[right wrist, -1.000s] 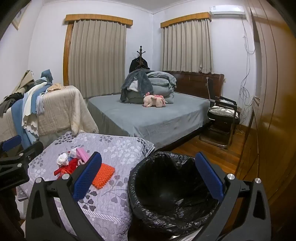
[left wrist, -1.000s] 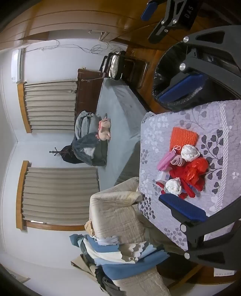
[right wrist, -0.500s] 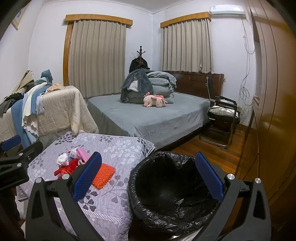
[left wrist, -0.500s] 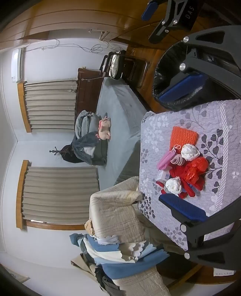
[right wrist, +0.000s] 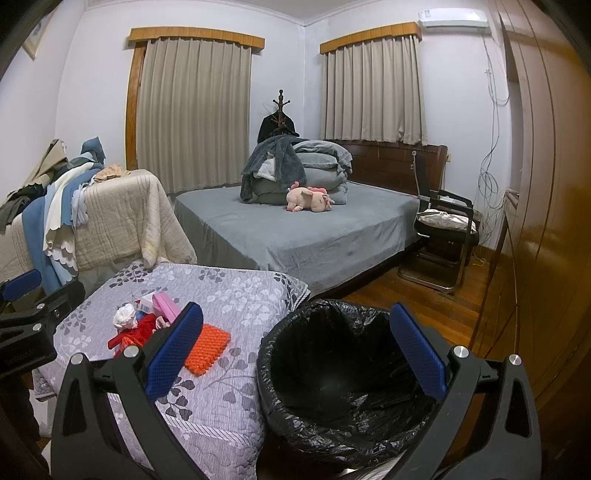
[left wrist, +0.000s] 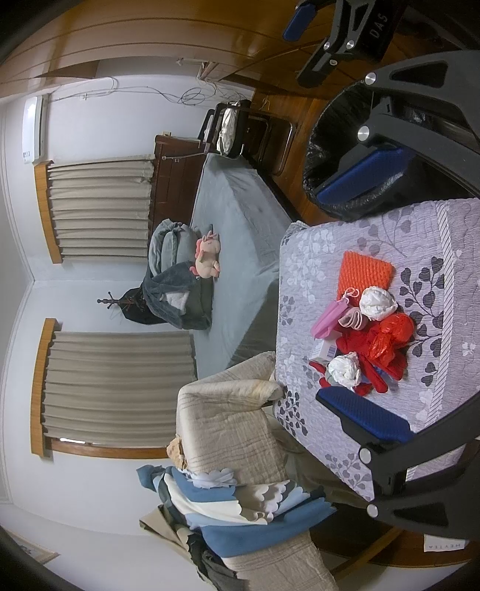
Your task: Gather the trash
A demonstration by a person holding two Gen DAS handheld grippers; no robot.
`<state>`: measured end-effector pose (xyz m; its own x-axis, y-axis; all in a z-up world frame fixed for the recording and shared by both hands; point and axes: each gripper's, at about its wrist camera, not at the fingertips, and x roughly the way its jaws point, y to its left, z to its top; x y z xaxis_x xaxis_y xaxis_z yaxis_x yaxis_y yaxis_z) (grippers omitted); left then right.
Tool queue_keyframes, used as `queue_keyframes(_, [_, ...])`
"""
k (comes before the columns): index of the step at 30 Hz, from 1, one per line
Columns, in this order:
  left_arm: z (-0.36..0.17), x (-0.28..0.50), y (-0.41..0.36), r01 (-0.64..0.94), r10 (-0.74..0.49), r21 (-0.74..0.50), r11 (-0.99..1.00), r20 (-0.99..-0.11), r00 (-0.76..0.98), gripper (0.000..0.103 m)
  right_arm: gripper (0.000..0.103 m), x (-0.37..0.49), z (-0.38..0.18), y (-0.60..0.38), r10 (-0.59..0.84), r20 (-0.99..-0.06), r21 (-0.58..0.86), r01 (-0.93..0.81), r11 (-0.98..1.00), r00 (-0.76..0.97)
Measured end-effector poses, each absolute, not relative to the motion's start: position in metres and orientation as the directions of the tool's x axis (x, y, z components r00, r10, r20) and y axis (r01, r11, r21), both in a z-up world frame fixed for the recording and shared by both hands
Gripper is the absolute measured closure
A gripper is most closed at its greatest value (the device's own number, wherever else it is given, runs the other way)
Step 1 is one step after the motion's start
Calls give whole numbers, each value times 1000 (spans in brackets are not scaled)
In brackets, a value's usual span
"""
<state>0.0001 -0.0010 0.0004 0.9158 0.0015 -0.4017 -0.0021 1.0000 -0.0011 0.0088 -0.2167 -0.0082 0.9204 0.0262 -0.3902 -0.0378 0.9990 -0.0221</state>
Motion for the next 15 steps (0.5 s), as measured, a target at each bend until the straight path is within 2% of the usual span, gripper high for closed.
queue_keyframes(15, [0, 1, 0, -4, 3, -1, 1000, -403, 915, 6, 5, 10, -8, -216, 27, -391, -22, -38, 999, 920])
